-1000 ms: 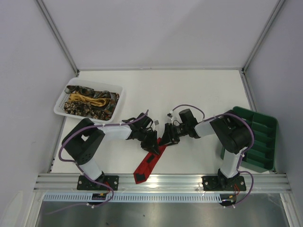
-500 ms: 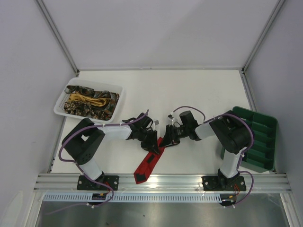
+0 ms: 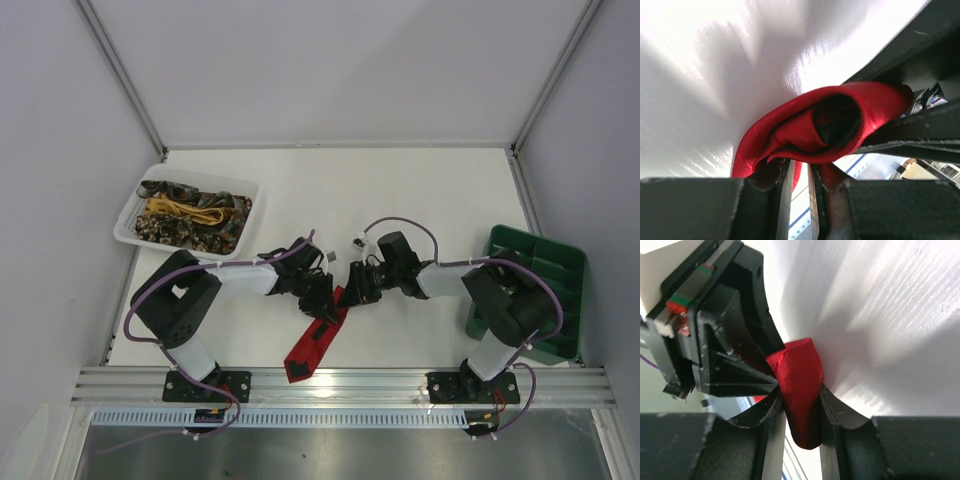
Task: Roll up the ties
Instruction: Roll the tie
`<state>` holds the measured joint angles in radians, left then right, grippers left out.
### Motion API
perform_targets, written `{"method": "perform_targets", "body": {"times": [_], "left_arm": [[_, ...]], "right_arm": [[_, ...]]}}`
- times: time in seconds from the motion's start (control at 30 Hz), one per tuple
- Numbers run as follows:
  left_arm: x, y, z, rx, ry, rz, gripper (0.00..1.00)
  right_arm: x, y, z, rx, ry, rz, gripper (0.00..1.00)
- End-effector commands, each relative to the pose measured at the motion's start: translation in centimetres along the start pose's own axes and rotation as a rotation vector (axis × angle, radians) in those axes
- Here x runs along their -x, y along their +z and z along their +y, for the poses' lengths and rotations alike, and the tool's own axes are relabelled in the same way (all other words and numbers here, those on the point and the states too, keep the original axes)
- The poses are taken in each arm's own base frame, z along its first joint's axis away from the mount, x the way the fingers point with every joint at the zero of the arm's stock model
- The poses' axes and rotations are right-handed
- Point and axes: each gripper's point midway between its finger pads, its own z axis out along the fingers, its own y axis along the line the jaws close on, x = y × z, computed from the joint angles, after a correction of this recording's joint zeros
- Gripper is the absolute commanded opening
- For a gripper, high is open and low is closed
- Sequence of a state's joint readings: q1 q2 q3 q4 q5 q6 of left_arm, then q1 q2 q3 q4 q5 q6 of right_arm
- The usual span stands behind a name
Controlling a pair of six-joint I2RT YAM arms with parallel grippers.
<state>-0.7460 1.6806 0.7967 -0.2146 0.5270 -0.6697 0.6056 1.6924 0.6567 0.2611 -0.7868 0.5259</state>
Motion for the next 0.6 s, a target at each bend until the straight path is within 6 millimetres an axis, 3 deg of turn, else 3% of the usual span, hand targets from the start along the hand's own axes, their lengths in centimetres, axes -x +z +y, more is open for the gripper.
{"method": "perform_targets", "body": {"times": [0.0,0.3,0.57], "left_arm": [[0.3,0.2,0.8,0.028,0.04,-0.024,0.22],[-0.6,-1.9,0.4,0.012,0.059,-0.062,0.3],[-1.6,-3.3,1.6,0.049,0.027,-0.09,0.26]], "right_arm": [[1.0,-0.9,0.7,-0.047,-0.096,-0.049,0.0],[0.4,-3.2,-1.6,-0.314,-0.199,-0.105,0.0],[-0.9,-3.5,-1.5,-0.492,-0.276,-0.089,0.0]]}}
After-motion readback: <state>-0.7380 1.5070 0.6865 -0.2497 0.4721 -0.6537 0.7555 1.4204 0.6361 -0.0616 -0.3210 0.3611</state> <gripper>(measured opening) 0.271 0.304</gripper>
